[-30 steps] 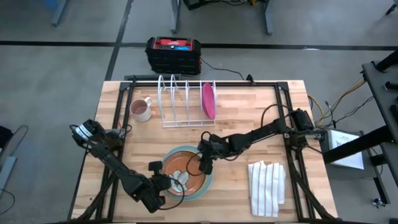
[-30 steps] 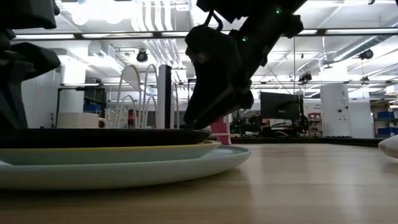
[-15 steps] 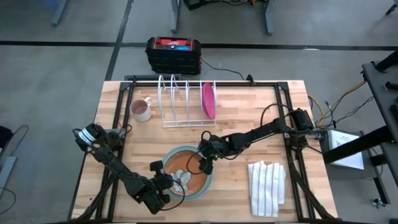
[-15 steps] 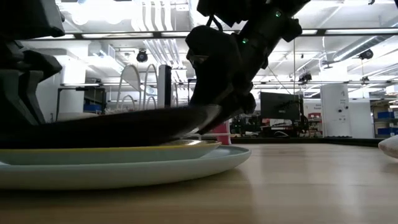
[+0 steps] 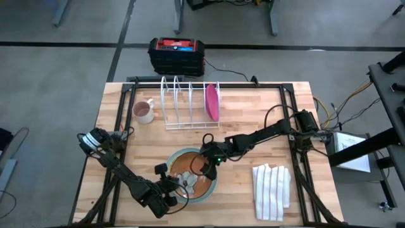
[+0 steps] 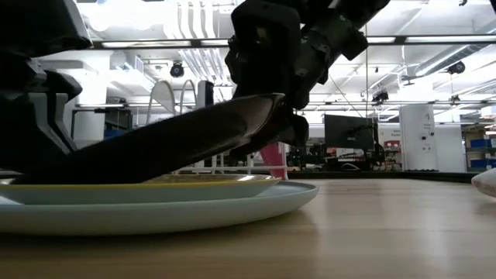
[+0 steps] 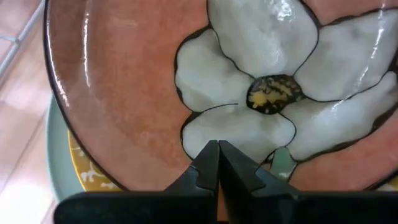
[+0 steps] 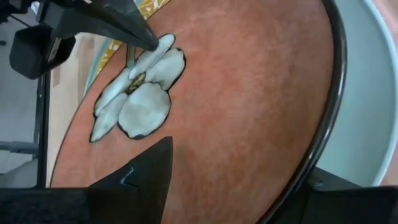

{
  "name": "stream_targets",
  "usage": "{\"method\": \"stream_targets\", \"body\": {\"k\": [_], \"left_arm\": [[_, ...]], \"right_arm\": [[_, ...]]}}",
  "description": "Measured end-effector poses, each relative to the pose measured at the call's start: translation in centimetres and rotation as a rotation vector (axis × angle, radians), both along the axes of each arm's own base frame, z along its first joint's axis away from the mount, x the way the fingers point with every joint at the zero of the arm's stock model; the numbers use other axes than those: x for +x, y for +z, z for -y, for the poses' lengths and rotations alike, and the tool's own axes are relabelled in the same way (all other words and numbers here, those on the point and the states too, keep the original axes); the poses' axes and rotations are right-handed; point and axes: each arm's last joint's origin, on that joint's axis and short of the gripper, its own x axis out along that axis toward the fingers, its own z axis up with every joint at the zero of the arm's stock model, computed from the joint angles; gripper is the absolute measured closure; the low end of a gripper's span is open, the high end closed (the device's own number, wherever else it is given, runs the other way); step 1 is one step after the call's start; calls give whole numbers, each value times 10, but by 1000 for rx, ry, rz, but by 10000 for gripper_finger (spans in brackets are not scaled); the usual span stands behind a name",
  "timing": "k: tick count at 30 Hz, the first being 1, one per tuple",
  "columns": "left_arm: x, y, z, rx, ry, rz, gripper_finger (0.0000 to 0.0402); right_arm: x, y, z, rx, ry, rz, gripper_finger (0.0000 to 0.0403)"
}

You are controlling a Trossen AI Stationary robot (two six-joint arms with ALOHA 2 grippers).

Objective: Sort dishes
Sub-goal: Put the brown plate into the dish rack

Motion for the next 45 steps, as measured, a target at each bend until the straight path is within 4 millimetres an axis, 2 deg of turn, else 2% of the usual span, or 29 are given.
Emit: {"method": "stream_targets", "body": {"k": [4, 11, 17, 22, 31, 36, 41, 45], "left_arm": [[0, 0, -1, 24, 6, 23, 401], [2, 4, -1, 76, 18, 74, 402], [2, 17, 3, 120, 11, 84, 401], [-4, 43, 16, 212, -13, 139, 401], [-14, 87, 31, 320, -45, 144, 401], [-21, 110, 35, 388, -53, 164, 401], [-36, 134, 37, 450, -51, 204, 401], [-42, 149, 39, 503, -79, 255, 401]], "right_arm": [[0, -2, 5, -5, -8, -5, 240], [1, 1, 13, -22, -49, 12, 353], [1, 12, 19, -56, -20, 60, 370], [-8, 37, 20, -105, 27, 116, 391], [-27, 69, 26, -243, 23, 137, 396], [-39, 87, 30, -378, 104, 172, 396], [-63, 132, 32, -500, 235, 275, 396], [-86, 173, 37, -766, 370, 391, 396]]}}
